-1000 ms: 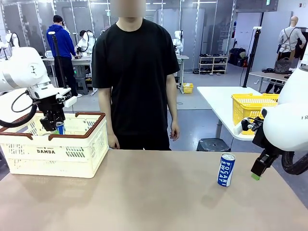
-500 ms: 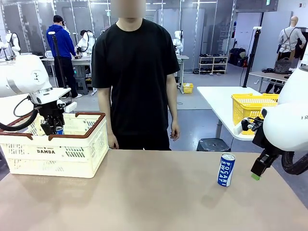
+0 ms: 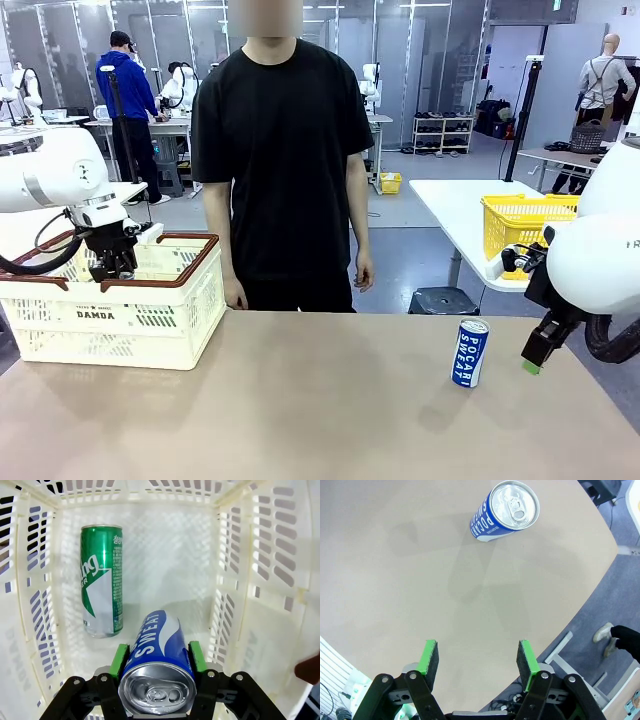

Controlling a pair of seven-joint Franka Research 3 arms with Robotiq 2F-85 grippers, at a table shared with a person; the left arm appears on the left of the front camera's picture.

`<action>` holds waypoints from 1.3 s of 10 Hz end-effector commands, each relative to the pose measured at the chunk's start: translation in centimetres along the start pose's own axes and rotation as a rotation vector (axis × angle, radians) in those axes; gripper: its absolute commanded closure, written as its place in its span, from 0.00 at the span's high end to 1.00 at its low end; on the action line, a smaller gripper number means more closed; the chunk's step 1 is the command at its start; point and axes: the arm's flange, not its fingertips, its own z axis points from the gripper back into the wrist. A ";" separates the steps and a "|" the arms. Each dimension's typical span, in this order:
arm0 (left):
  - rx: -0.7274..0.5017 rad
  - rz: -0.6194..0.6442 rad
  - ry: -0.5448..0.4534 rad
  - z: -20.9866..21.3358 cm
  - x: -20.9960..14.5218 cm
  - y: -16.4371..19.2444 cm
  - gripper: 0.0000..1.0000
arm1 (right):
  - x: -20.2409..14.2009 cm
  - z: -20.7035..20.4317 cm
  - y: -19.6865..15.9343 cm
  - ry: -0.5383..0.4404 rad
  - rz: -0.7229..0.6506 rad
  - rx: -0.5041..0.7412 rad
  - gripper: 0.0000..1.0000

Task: Place the drinks into the Shopping basket.
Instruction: Pick up one drink and place it into the Shopping basket.

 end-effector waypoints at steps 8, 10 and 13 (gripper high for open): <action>0.090 -0.005 -0.059 -3.0 -1.3 -0.3 0.62 | -0.2 0.0 -0.1 -0.002 -0.004 0.002 0.79; 0.093 -0.013 -0.056 -2.6 -1.1 -0.8 0.82 | -0.2 0.0 -0.1 -0.002 -0.004 0.002 0.79; 0.106 -0.013 -0.057 -1.3 -1.0 -1.2 1.00 | -0.2 0.0 -0.1 -0.002 -0.004 0.002 0.79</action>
